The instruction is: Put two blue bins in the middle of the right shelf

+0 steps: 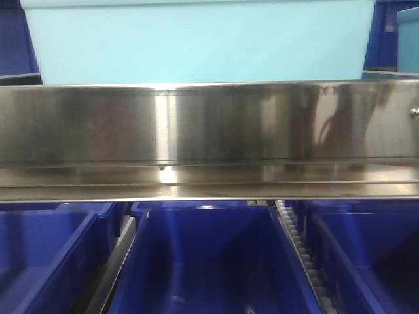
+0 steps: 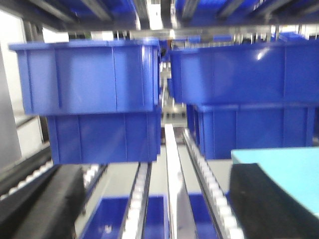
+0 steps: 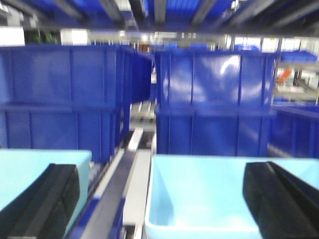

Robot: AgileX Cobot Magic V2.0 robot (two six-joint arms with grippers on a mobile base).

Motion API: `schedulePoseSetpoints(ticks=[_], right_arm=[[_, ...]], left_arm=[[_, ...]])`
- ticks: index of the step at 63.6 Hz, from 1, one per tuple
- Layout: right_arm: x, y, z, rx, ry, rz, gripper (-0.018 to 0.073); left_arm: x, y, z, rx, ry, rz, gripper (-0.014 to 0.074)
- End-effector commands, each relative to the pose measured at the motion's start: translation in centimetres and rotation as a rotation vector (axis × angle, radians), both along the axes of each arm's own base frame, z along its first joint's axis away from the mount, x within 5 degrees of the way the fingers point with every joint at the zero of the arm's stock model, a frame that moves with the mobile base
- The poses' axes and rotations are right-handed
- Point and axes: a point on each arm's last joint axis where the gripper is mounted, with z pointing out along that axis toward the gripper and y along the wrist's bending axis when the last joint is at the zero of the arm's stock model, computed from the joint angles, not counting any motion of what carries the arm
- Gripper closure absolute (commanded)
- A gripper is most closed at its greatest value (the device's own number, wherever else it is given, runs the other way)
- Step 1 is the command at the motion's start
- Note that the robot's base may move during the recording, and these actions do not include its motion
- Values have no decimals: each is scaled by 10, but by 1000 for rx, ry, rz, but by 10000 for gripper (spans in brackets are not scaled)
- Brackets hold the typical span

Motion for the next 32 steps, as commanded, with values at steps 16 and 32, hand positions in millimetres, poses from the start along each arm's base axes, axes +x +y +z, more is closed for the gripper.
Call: schedulePoseSetpoints(ticks=[16,32], right_arm=[[25,4,38,-13,84,37,-9],[71,34,77,-57,333,242,-9]], left_arm=[[39,-23,39,13,129,-239,38],[90,-57,66,43,346,-366,38]])
